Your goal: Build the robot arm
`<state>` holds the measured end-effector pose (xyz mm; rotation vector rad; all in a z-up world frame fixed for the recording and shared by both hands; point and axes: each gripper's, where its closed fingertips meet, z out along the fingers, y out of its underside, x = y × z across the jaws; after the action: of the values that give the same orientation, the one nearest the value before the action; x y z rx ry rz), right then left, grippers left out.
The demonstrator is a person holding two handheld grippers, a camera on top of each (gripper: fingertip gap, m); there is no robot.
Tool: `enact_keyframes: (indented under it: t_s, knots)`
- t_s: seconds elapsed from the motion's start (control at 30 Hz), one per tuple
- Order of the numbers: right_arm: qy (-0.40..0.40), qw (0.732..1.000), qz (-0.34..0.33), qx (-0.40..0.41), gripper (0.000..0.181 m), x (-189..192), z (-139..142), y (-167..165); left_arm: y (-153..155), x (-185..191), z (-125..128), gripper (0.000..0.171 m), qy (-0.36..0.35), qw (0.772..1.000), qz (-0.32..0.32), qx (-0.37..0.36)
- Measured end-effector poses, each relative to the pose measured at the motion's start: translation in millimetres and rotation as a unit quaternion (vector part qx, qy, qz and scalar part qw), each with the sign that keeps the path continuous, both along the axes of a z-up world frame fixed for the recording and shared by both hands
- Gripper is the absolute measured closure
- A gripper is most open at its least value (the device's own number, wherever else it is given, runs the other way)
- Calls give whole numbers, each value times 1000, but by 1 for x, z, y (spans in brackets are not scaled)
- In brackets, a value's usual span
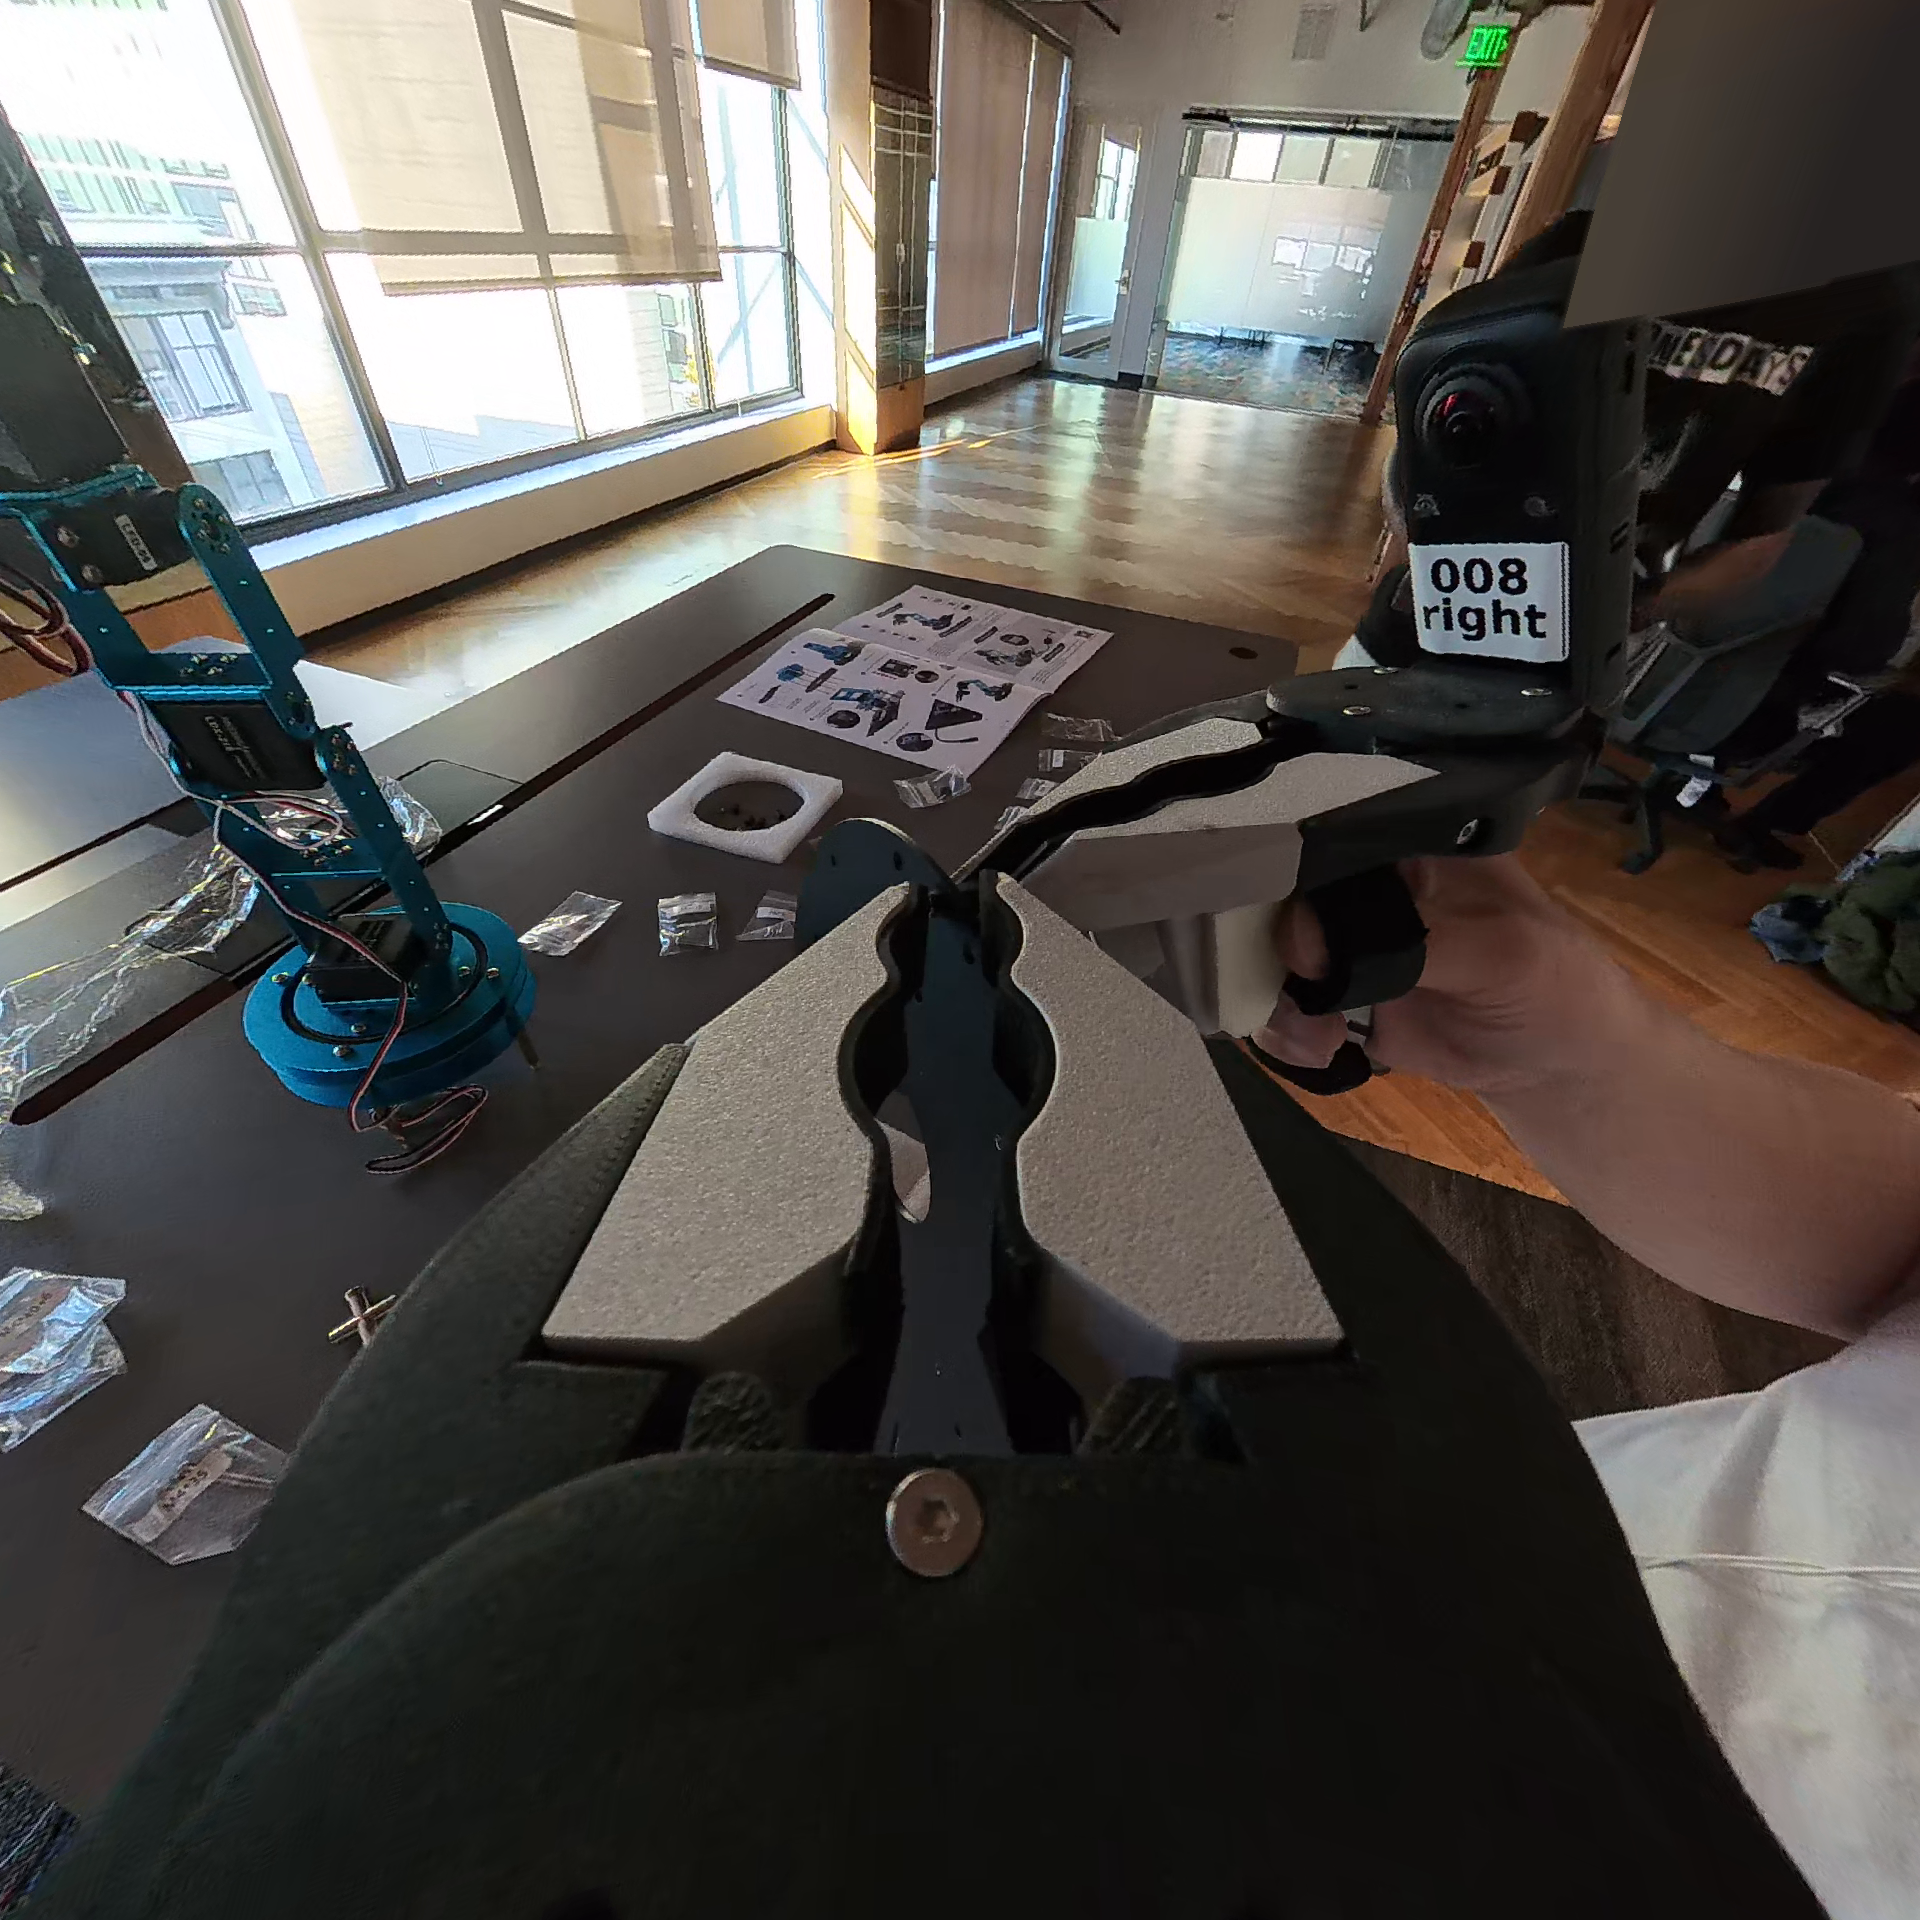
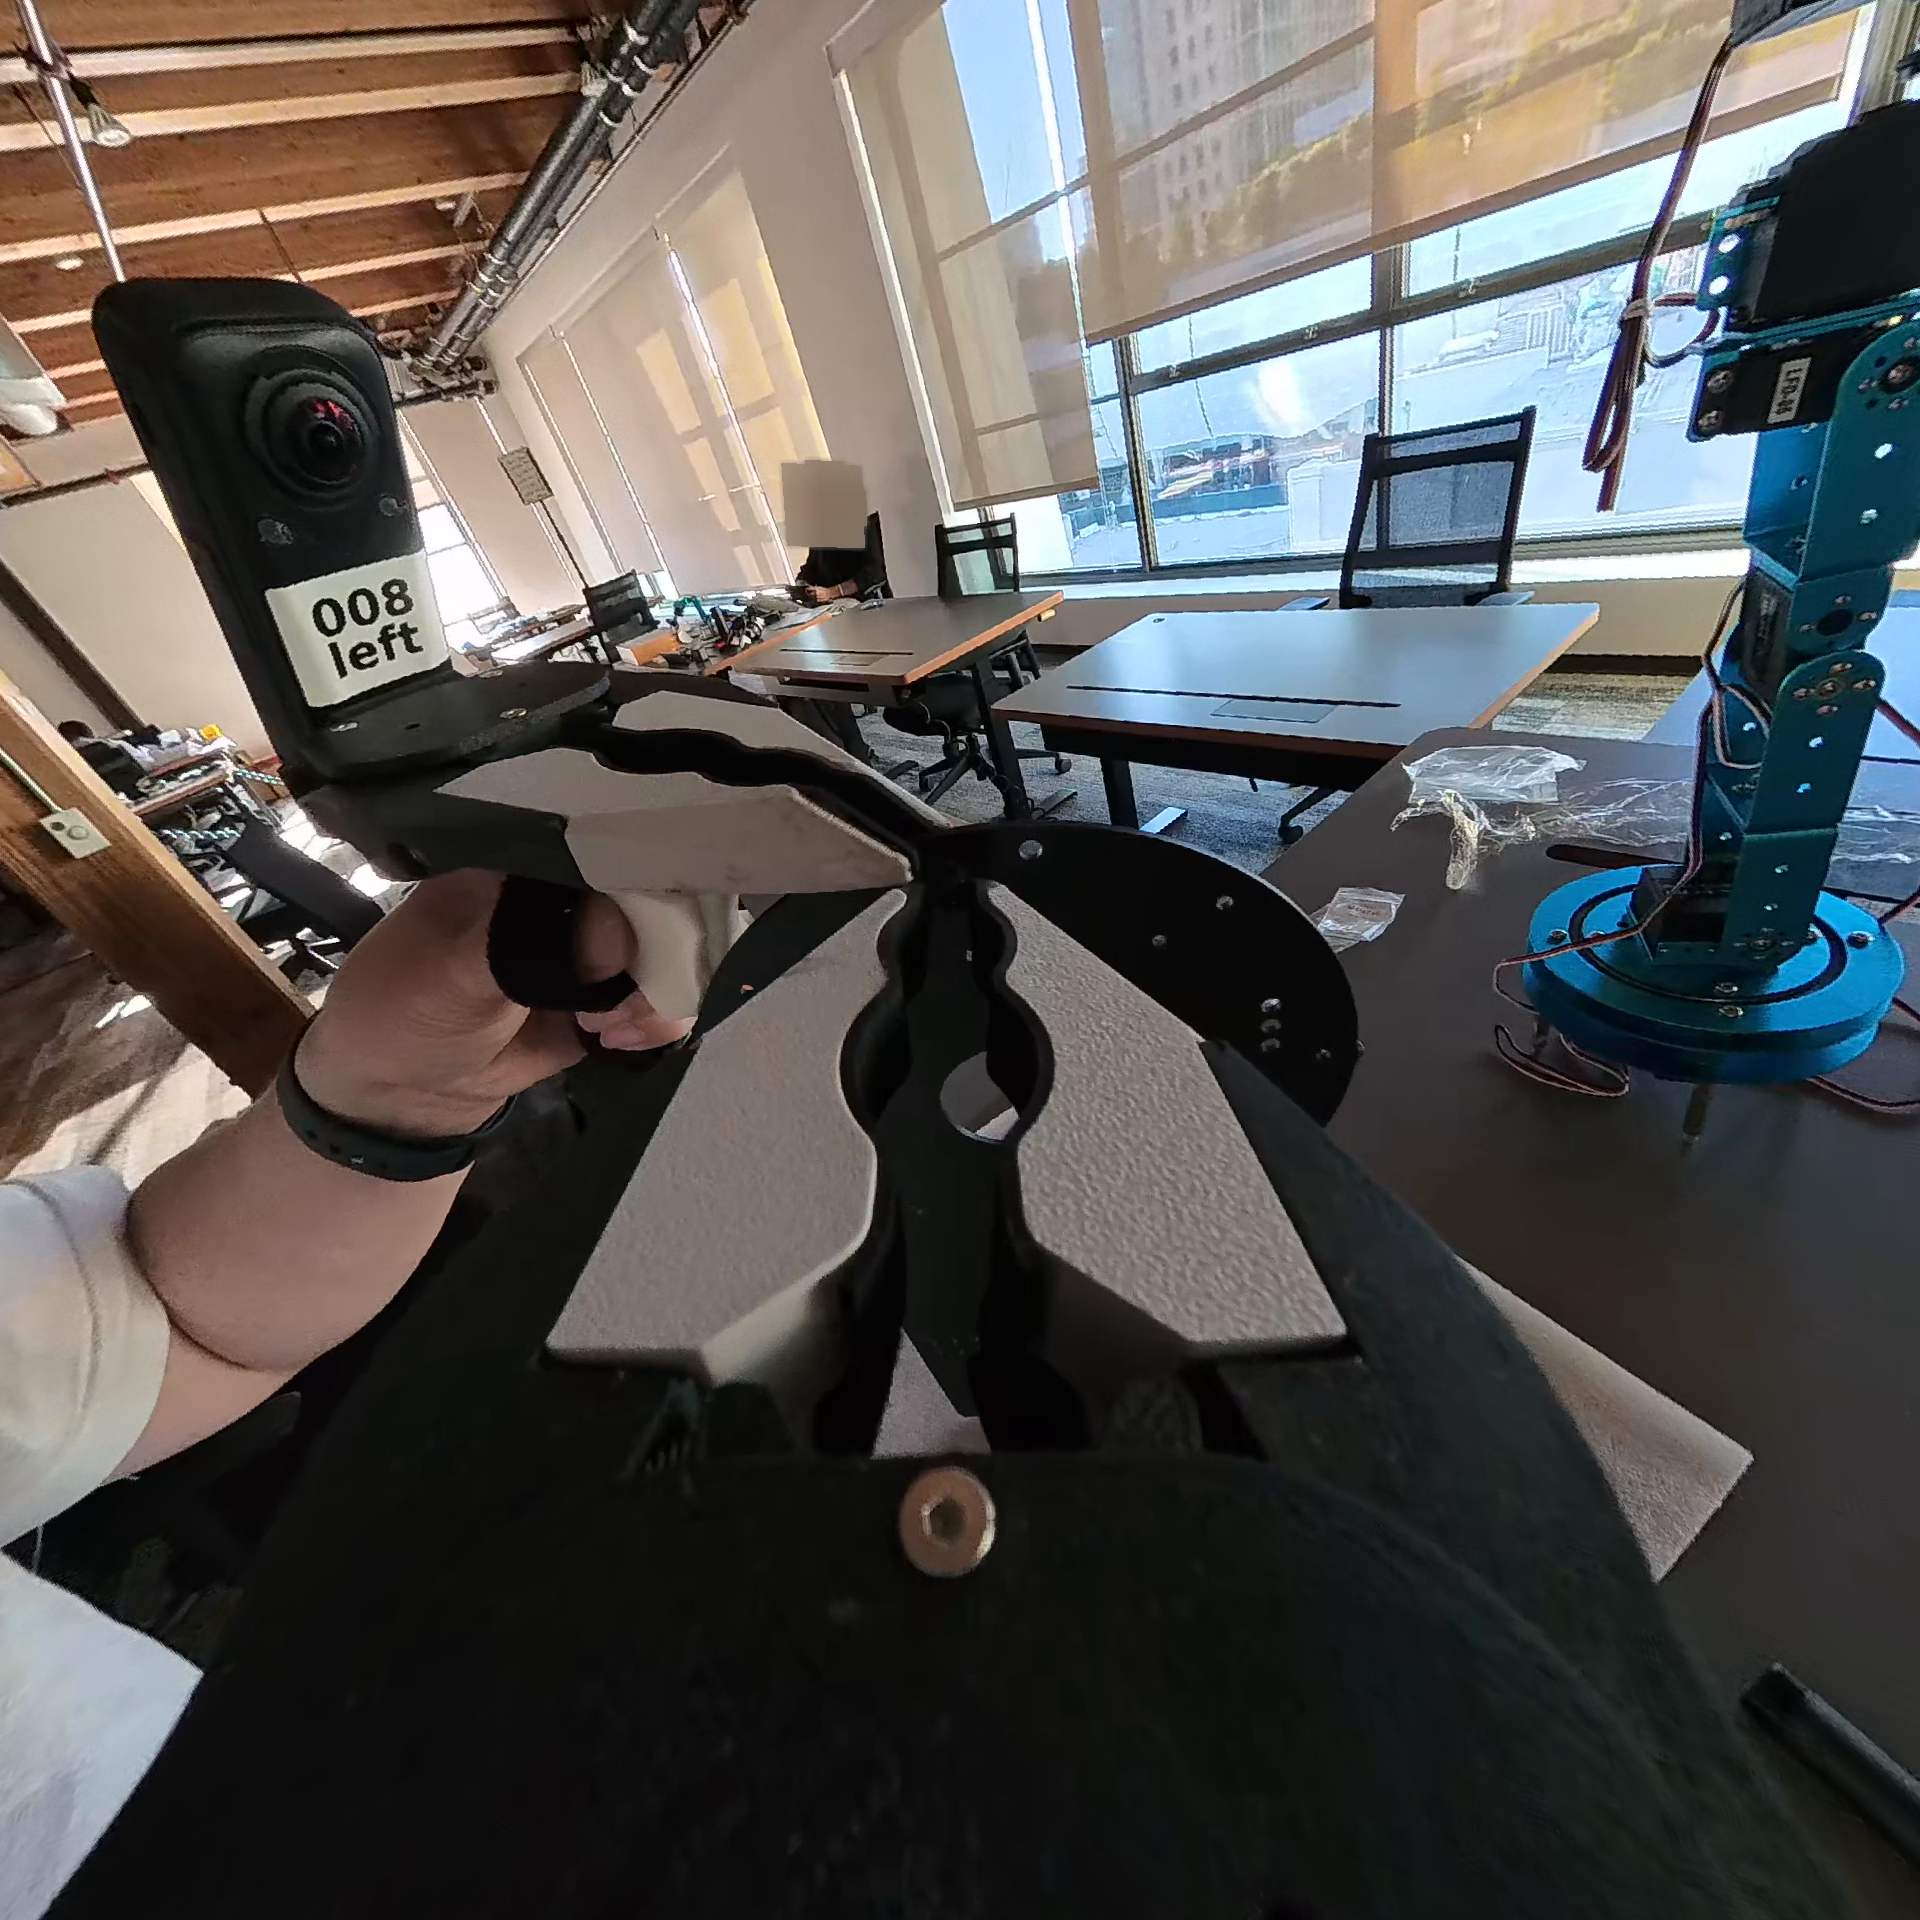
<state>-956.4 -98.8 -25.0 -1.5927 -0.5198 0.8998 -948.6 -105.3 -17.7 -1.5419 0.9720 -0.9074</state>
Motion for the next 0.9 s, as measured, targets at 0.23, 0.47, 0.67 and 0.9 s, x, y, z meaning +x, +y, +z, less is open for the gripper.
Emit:
enact_keyframes:
  t_s: [0.23, 0.47, 0.67, 0.9]
  knots:
    - [7, 1000, 13, -5, 170, -2, -2, -4, -2, 1, 0, 163, -3, 1000, 1, 2]
    - [27, 999, 21, -4, 164, 4, 0, -9, 1, -4, 0, 164, -6, 1000, 11, 3]
    - [19, 999, 33, 11, 161, -3, 2, -6, 4, -12, 1, 164, -9, 1000, 16, -4]
    - [-22, 999, 27, 38, 165, -7, 0, 5, 3, -10, 1, 163, -30, 999, 1, -23]
